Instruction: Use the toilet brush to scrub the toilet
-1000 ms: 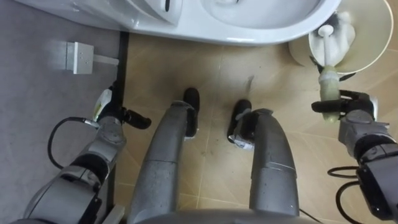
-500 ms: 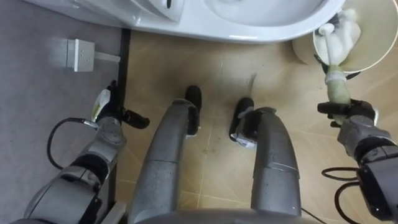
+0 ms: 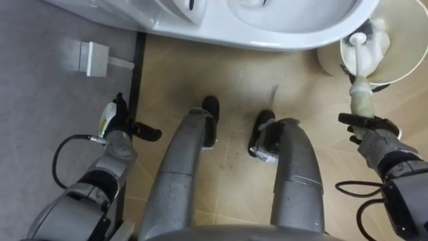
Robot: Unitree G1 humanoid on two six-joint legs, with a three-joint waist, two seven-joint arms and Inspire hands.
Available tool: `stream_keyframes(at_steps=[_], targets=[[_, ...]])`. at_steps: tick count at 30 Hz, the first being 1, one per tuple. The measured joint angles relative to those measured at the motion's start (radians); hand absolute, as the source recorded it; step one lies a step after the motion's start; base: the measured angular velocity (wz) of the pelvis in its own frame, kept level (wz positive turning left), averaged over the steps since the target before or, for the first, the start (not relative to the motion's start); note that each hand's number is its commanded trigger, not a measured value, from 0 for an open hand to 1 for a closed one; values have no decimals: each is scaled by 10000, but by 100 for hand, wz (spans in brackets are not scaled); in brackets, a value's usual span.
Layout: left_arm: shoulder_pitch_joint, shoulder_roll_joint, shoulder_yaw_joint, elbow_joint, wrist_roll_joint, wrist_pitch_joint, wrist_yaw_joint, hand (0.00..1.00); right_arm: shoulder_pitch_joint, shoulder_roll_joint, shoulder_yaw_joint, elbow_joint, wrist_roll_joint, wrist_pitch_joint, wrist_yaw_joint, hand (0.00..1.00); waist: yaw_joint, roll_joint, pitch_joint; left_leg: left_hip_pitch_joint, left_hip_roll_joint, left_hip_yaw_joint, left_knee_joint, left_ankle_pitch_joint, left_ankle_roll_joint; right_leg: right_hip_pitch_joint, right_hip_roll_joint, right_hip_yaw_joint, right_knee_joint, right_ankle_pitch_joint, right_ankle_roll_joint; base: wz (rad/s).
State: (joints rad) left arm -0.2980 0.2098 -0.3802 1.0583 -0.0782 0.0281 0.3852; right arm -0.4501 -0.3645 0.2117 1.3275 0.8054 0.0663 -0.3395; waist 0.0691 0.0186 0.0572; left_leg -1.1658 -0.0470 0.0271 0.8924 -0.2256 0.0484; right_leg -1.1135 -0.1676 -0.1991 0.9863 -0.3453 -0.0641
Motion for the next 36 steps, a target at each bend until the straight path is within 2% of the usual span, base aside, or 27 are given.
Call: stream_keyframes(at_steps=[7,13,14,16,19,22,23,26,31,33,34,36], targets=[[720,7,32,-323,7,-44,2,0,285,19,18,68,237,0,370,100,37,51,-56,723,160,-21,-464,29,-17,772,297,-36,-705,209,73,-8],[1107,0,45,-413,16,-41,1,0,713,37,10,117,624,28,503,100,72,24,-84,1873,170,0,-1203,112,-14,1934,344,-66,-1486,339,118,-2],[1200,9,67,-455,17,-42,0,0,825,42,-4,102,635,97,526,100,70,-21,-115,2138,166,16,-1355,112,-14,2180,342,-71,-1621,344,122,0],[1320,6,214,-479,16,-54,-5,0,894,42,-4,117,783,224,563,100,56,-59,-136,2513,168,10,-1554,110,-14,2576,343,-141,-1844,352,133,0],[1568,20,584,-437,74,-115,-22,0,1173,49,-126,178,842,220,730,100,25,-131,-164,3208,175,-39,-1868,109,-17,3336,362,-257,-2252,376,154,5],[1836,66,955,-172,44,-176,-93,0,1387,58,-528,327,894,232,920,100,-41,-172,-189,4093,188,-151,-2309,109,-18,4332,515,-314,-2876,446,259,5],[1948,112,1146,-149,45,-173,-121,0,1520,62,-592,332,935,250,921,100,-16,-271,-241,4425,195,-135,-2507,113,-22,4658,562,-273,-3088,469,298,0],[2225,156,1616,120,61,-225,-180,0,1873,78,-800,284,823,324,889,100,27,-413,-251,5315,248,-61,-2971,111,-18,5546,675,-239,-3687,593,380,-9],[2912,257,2051,114,77,-356,-172,0,2491,96,-1283,-261,481,262,627,100,-118,-607,-350,6610,328,-8,-3708,107,-14,6942,848,-252,-4705,781,469,-4],[3460,313,2344,-217,361,-385,-168,0,3262,100,-1358,-953,141,87,463,100,-142,-761,-449,7294,338,-6,-4125,110,-22,7685,952,-260,-5299,885,510,-2],[3604,317,2426,-266,482,-411,-165,0,3422,100,-1396,-1182,15,56,440,100,-128,-793,-472,7481,338,-10,-4236,109,-24,7899,978,-261,-5460,907,523,0],[4293,344,2662,-622,664,-441,-161,0,4096,180,-1612,-1884,-636,-61,287,100,-174,-874,-505,8323,322,-12,-4668,97,-40,8781,1013,-246,-6007,964,566,0]])
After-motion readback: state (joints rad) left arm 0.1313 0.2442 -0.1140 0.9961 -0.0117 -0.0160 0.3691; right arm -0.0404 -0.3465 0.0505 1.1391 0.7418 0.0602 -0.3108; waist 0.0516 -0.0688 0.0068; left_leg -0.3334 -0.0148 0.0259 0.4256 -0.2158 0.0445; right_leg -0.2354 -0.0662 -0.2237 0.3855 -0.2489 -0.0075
